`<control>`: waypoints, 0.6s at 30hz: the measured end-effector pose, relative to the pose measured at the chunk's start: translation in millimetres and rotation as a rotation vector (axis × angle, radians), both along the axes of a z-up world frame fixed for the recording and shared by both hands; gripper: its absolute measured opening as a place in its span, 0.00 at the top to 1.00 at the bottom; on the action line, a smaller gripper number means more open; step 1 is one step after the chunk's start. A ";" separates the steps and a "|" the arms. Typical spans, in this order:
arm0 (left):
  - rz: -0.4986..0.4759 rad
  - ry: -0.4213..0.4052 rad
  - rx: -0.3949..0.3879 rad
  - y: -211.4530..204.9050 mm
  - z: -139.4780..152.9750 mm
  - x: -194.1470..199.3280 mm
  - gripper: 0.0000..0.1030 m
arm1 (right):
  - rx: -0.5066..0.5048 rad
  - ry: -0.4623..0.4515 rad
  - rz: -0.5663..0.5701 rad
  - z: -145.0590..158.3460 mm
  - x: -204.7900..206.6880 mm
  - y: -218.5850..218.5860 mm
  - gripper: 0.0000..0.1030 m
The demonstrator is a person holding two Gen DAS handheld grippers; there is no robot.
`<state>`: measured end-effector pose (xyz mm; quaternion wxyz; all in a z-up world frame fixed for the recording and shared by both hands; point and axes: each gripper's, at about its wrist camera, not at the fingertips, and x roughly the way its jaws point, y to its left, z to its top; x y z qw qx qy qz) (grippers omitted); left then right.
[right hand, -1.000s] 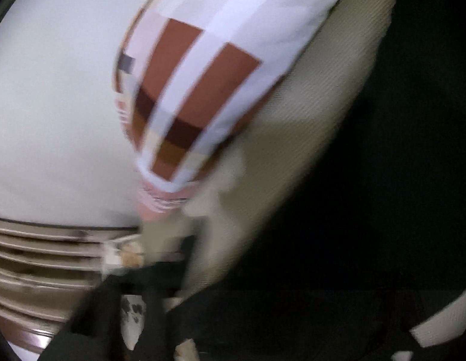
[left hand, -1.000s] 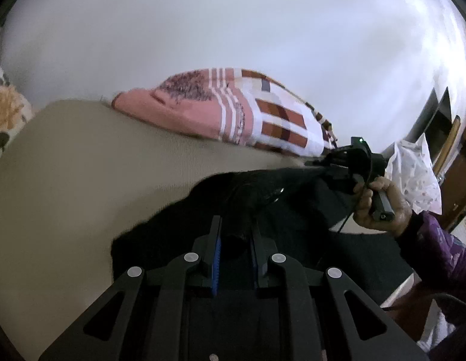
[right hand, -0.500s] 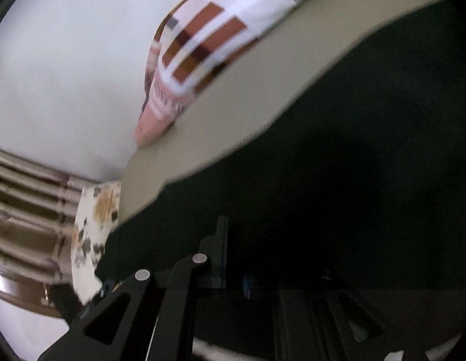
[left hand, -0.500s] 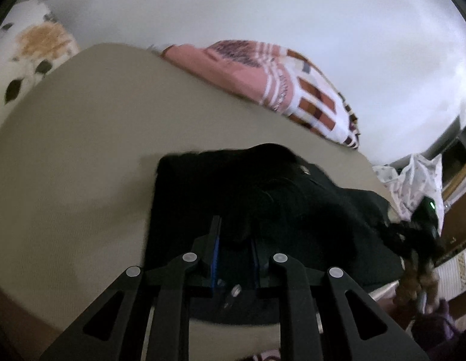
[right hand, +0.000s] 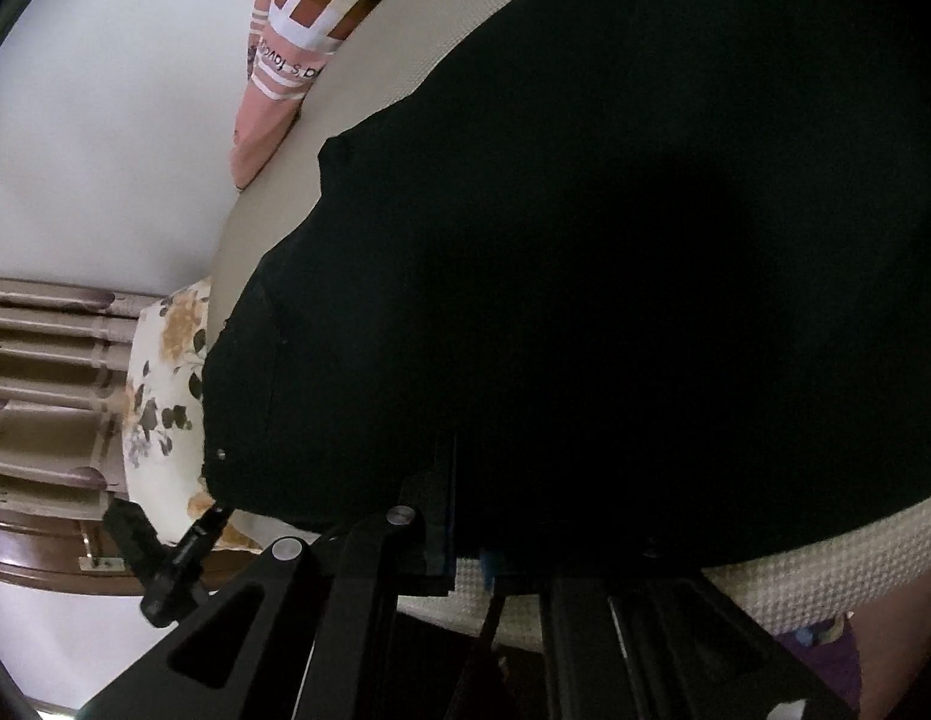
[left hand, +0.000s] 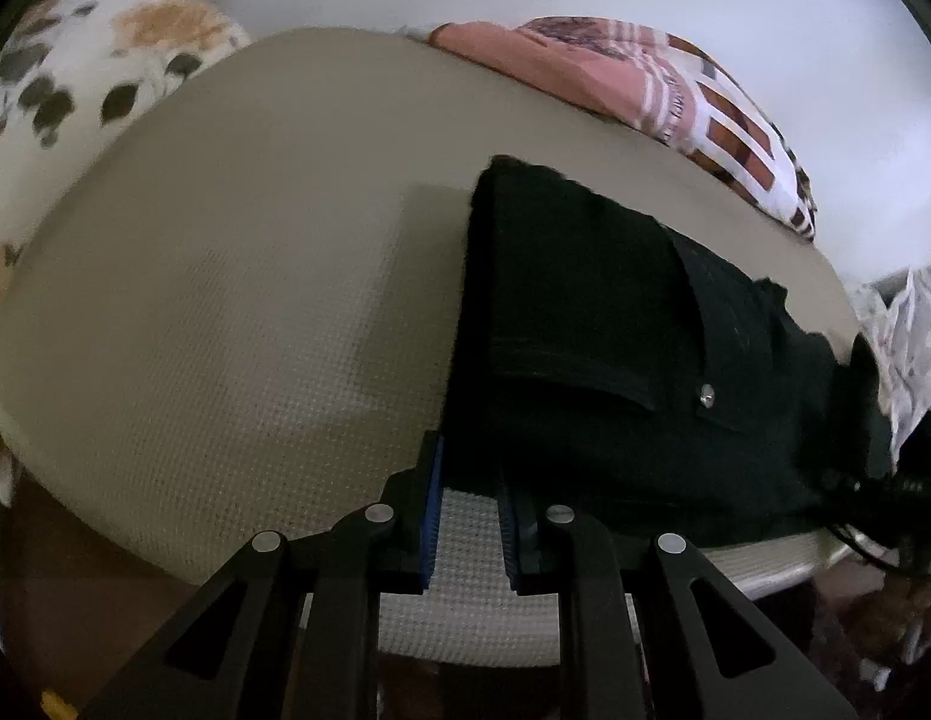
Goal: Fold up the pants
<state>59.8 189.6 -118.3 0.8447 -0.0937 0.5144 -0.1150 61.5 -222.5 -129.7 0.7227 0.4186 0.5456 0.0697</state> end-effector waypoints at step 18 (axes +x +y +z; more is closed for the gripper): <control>-0.085 -0.062 0.101 -75.1 3.3 11.3 0.29 | 0.105 -0.198 -0.202 -3.3 -20.0 -84.2 0.84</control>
